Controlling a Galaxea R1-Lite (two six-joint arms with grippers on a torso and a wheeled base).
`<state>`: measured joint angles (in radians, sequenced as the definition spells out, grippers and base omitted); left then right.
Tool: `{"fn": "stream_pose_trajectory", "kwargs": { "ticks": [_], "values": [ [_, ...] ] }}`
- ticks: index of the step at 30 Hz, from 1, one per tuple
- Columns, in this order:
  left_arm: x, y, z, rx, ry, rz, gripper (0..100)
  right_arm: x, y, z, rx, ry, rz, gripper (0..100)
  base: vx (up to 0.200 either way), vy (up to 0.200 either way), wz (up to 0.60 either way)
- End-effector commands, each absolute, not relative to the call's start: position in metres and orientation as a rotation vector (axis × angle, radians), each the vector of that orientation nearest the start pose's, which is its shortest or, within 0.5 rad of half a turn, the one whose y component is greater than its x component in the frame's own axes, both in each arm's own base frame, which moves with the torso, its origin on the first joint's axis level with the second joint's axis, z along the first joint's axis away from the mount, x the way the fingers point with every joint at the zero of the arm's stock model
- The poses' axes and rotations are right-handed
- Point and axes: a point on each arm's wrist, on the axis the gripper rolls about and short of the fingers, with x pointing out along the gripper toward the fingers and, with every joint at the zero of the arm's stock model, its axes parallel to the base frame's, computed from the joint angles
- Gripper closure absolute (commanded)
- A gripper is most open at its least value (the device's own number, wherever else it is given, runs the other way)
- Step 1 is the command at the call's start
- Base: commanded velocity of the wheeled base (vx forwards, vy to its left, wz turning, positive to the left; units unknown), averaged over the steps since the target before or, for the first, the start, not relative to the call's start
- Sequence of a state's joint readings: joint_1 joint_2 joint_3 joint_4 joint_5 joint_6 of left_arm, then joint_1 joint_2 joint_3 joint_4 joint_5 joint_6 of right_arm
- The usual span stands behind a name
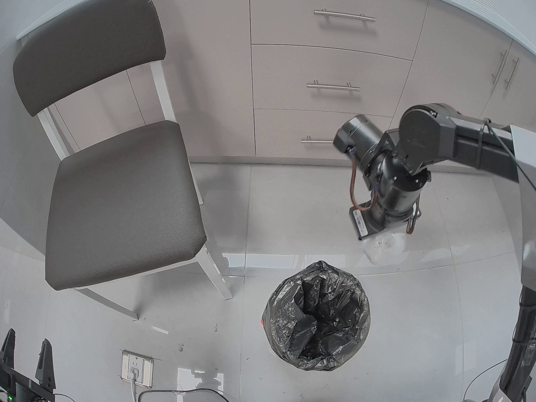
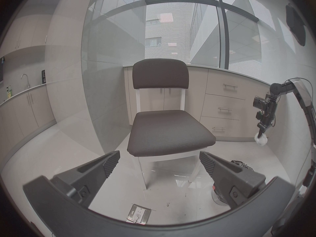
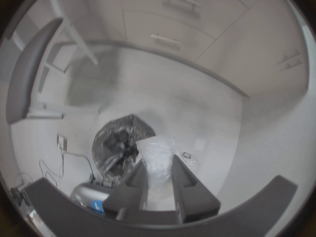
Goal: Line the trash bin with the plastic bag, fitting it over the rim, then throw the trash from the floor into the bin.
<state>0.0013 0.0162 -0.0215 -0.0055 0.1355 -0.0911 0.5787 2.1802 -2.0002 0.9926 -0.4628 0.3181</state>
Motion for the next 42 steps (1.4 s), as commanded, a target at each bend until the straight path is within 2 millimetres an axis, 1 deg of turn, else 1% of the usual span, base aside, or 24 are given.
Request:
{"fn": "stream_pose_trajectory", "kwargs": {
  "ticks": [1,2,4,5,6,7,9,11,12,14,15,16,20,28,42],
  "values": [
    [-0.025,0.003,0.082,-0.094,-0.034,0.137,0,0.32,0.246,0.159,-0.414,1.129,-0.013,100,0.0,0.0,0.0],
    [-0.025,0.003,0.082,-0.095,-0.034,0.137,0,0.316,0.254,0.145,-0.467,1.176,-0.015,100,0.0,0.0,0.0],
    [-0.025,0.003,0.082,-0.095,-0.034,0.137,0,0.312,0.261,0.128,-0.53,1.23,-0.012,100,0.0,0.0,0.0],
    [-0.025,0.003,0.082,-0.097,-0.034,0.137,0,0.311,0.264,0.121,-0.551,1.252,-0.01,100,0.0,0.0,0.0],
    [-0.025,0.003,0.082,-0.098,-0.034,0.137,0,0.311,0.265,0.12,-0.554,1.254,-0.009,100,0.0,0.0,0.0],
    [-0.025,0.003,0.082,-0.103,-0.035,0.137,0,0.311,0.271,0.104,-0.587,1.28,-0.004,100,0.0,0.0,0.0],
    [-0.025,0.003,0.082,-0.106,-0.033,0.137,0,0.312,0.276,0.09,-0.611,1.301,-0.005,100,0.0,0.0,0.0],
    [-0.025,0.003,0.082,-0.109,-0.036,0.136,0,0.313,0.279,0.079,-0.626,1.316,-0.005,100,0.0,0.0,0.0],
    [-0.025,0.003,0.082,-0.109,-0.036,0.136,0,0.313,0.279,0.079,-0.626,1.316,-0.005,100,0.0,0.0,0.0],
    [-0.025,0.003,0.082,-0.109,-0.036,0.136,0,0.315,0.283,0.063,-0.643,1.331,-0.006,100,0.0,0.0,0.0],
    [-0.025,0.003,0.082,-0.109,-0.036,0.136,0,0.315,0.283,0.062,-0.644,1.332,-0.006,100,0.0,0.0,0.0],
    [-0.025,0.003,0.082,-0.111,-0.037,0.136,0,0.317,0.284,0.055,-0.653,1.34,-0.008,100,0.0,0.0,0.0],
    [-0.025,0.003,0.082,-0.111,-0.037,0.136,0,0.318,0.286,0.048,-0.657,1.34,-0.009,100,0.0,0.0,0.0],
    [-0.025,0.003,0.082,-0.111,-0.037,0.136,0,0.311,0.303,0.05,-0.641,1.265,0.039,100,0.0,0.0,0.0],
    [-0.025,0.003,0.083,-0.12,-0.039,0.136,0,0.312,0.304,0.045,-0.649,1.264,0.032,100,0.0,0.0,0.0]
  ]
}}
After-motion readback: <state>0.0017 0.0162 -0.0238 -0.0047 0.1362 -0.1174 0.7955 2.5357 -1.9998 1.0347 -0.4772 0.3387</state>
